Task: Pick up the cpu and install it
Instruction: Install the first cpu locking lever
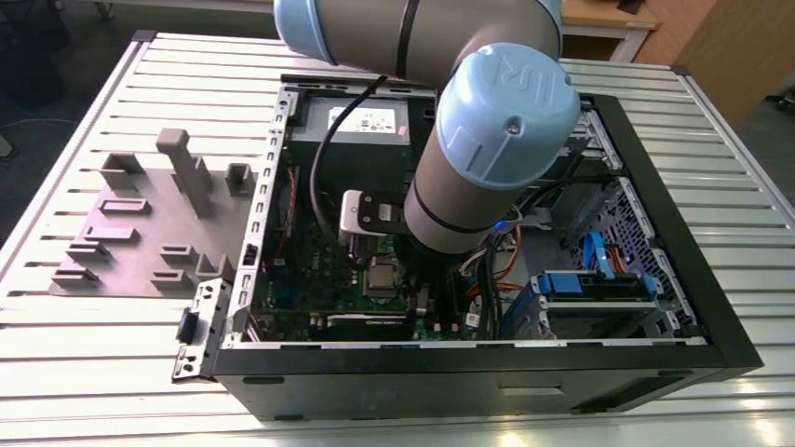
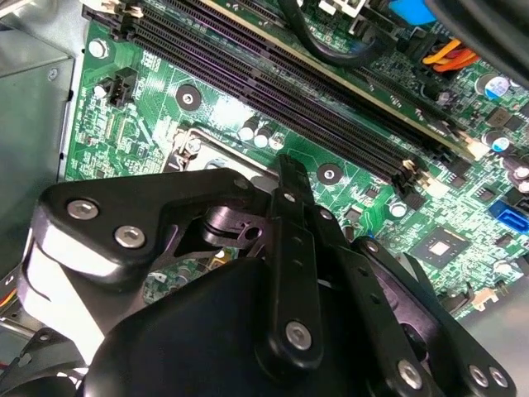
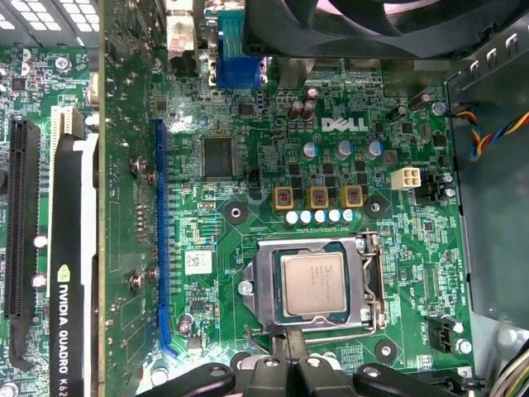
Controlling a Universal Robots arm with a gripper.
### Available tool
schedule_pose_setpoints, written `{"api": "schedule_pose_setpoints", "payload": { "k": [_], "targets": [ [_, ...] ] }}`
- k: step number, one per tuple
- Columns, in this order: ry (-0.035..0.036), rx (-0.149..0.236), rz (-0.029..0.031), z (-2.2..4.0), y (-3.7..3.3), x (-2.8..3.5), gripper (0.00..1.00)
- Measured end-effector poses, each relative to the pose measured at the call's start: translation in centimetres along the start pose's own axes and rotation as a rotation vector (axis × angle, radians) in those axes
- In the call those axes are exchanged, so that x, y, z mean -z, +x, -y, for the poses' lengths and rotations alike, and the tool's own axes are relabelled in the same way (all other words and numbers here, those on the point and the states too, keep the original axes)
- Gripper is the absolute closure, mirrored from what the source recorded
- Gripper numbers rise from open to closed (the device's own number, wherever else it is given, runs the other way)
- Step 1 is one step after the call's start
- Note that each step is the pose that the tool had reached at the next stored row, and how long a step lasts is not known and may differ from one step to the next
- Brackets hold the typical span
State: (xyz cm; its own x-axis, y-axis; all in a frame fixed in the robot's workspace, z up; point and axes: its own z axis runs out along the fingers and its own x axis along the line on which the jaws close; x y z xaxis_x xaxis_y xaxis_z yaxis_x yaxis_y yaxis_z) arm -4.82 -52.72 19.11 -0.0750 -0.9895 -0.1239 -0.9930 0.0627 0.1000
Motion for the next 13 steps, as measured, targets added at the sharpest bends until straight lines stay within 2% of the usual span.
{"api": "schedule_pose_setpoints", "payload": {
  "k": [13],
  "targets": [
    [0.0, 0.0, 0.0002, 0.01, 0.01, -0.09, 0.89]
  ]
}}
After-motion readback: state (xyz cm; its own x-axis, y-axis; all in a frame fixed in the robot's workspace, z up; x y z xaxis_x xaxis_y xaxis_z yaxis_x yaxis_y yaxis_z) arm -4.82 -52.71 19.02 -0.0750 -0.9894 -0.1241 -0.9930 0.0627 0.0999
